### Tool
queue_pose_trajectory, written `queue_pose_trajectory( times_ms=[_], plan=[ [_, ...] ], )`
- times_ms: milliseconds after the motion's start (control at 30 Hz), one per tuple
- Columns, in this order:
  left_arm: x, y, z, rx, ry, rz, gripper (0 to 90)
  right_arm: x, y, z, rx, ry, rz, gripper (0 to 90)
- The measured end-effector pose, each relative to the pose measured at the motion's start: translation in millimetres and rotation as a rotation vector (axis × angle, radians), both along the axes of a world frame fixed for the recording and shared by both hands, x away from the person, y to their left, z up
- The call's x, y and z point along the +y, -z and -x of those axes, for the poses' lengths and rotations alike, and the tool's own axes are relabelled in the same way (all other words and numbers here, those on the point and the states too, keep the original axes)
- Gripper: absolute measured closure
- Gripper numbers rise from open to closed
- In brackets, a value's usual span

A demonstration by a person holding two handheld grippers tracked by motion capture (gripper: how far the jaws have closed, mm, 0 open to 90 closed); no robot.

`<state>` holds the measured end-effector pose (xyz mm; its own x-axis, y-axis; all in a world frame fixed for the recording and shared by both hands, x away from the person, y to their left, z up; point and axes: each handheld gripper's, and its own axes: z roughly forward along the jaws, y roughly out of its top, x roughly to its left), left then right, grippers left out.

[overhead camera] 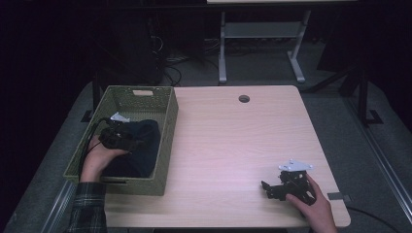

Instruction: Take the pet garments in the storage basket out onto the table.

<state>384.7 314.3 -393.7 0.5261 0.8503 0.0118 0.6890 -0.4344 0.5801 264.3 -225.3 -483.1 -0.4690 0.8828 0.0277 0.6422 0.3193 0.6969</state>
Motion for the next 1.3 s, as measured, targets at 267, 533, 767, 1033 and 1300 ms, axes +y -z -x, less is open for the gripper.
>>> queue_pose_trajectory(
  times_ms=[267,533,767,1033,1300],
  plan=[
    [-0.1,16.1,-4.2,0.034,-0.003,-0.046,14.6,0.0,0.0,0.0,0.0,0.0,0.0,0.0],
    [-3.6,29.3,-6.7,0.066,-0.003,-0.117,14.6,0.0,0.0,0.0,0.0,0.0,0.0,0.0],
    [-8.0,35.1,-7.5,0.093,0.006,-0.173,14.7,0.0,0.0,0.0,0.0,0.0,0.0,0.0],
    [-8.2,37.7,-9.0,0.151,-0.018,-0.171,21.1,0.0,0.0,0.0,0.0,0.0,0.0,0.0],
    [-5.8,32.4,-8.6,0.202,-0.033,-0.135,54.7,0.0,0.0,0.0,0.0,0.0,0.0,0.0]
  ],
)
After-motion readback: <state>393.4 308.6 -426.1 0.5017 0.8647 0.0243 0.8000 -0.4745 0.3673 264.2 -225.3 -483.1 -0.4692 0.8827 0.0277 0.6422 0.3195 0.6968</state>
